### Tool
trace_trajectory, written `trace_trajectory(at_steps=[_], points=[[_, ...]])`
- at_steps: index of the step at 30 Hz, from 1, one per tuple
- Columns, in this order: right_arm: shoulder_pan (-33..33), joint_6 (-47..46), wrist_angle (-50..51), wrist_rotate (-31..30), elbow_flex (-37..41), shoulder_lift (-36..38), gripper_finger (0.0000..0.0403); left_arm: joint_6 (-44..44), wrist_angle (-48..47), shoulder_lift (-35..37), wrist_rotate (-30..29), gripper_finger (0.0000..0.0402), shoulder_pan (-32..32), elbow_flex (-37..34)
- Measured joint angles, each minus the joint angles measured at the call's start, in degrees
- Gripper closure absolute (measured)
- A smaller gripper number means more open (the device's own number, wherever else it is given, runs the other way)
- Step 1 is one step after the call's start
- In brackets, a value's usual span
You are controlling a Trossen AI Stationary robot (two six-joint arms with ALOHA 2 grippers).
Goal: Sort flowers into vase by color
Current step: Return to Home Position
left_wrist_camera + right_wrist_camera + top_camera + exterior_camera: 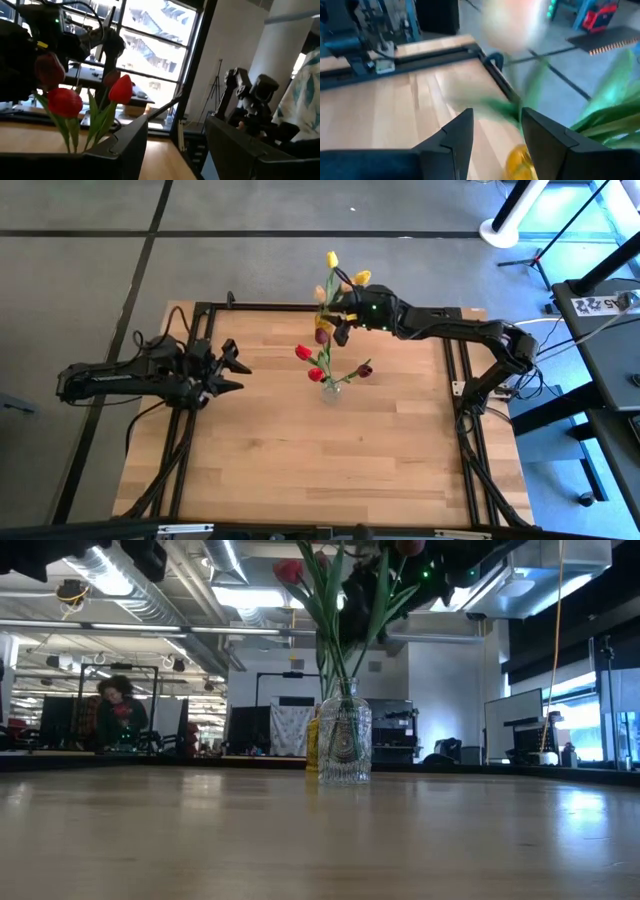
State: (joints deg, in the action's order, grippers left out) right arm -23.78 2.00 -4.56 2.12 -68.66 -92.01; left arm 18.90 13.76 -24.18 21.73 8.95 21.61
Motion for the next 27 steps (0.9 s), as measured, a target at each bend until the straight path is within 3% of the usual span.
trace_trajectory(at_steps=[3, 7, 10, 15, 21, 27], points=[[-0.78, 0.01, 2.95, 0.64, 0.0, 0.0, 0.0237, -1.37, -1.44, 0.02, -0.81, 0.0207, 0.01, 0.0], [-1.5, 1.11, 5.84, 4.08, 0.0, 0.0, 0.0237, 0.17, -2.11, 0.02, -7.49, 0.0207, 0.11, 0.0], [-1.44, 2.69, 9.04, 6.96, 0.0, 0.0, 0.0237, -0.6, -2.38, 0.02, -6.5, 0.0207, 0.09, 0.0], [-1.37, 4.56, 14.25, 6.35, 0.0, 0.0, 0.0237, -0.67, -3.85, 0.39, -6.88, 0.0207, 0.13, 0.0], [-1.3, 4.72, 7.74, 6.52, 0.0, 0.0, 0.0237, -1.2, -9.94, 4.52, -12.72, 0.0214, 1.18, -0.02], [1.4, 4.07, 2.82, 6.23, 0.0, 0.84, 0.0237, -0.3, -12.92, 10.09, -15.79, 0.0271, 2.67, -1.77]])
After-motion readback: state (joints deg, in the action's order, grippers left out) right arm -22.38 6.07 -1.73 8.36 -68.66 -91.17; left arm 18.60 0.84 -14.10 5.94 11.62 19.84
